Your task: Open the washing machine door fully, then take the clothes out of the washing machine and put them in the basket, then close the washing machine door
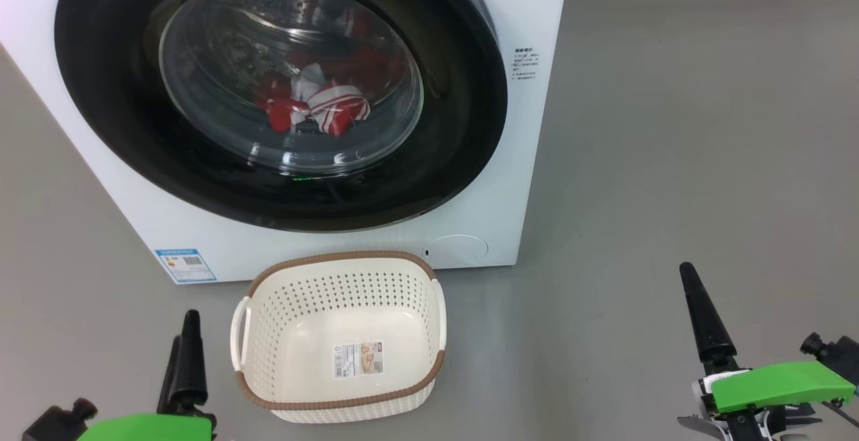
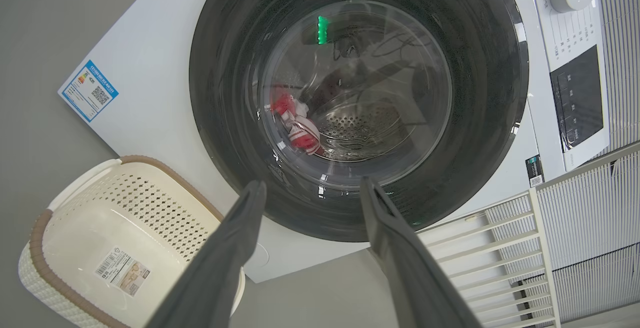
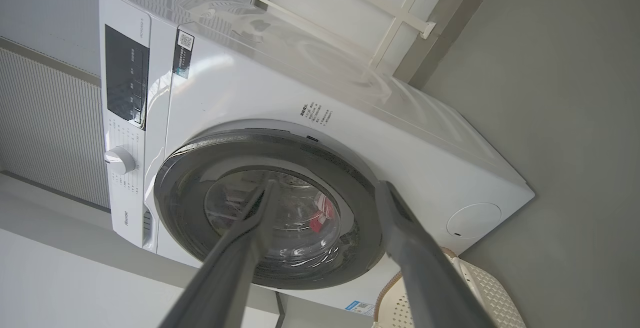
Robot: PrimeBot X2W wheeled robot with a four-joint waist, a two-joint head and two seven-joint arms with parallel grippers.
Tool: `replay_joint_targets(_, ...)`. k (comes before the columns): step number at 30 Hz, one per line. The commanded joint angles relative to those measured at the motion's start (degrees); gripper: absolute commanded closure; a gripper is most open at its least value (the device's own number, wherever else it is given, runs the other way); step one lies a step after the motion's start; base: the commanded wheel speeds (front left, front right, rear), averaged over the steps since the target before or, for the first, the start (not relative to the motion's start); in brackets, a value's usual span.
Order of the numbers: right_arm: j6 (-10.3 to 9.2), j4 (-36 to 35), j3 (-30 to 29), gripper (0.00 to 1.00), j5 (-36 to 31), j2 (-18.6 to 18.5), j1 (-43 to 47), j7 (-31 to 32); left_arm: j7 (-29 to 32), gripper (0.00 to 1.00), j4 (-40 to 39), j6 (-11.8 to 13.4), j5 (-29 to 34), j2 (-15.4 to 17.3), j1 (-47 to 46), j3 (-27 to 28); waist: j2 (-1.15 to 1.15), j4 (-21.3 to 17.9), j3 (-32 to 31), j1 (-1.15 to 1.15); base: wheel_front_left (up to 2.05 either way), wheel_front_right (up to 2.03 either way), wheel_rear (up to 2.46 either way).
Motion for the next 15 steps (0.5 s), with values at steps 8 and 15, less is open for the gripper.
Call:
replay_joint_targets(8,0.05,-1.74,2.68,0.0,-7.91,-2.36,-3.13,-1.72,-1.95,0.0,-2.02,-0.41,8.67,1.11,-3.17,1.19,0.0,-0.04,0.07,0.0,0.0,0.0,0.0)
replay_joint_targets(15,0.06,-1.39,3.67,0.0,-14.66,-3.34,-3.66,-2.89,-3.15,0.0,-2.08,-0.45,17.65,1.17,-3.48,1.42,0.0,-0.08,0.16,0.0,0.0,0.0,0.0)
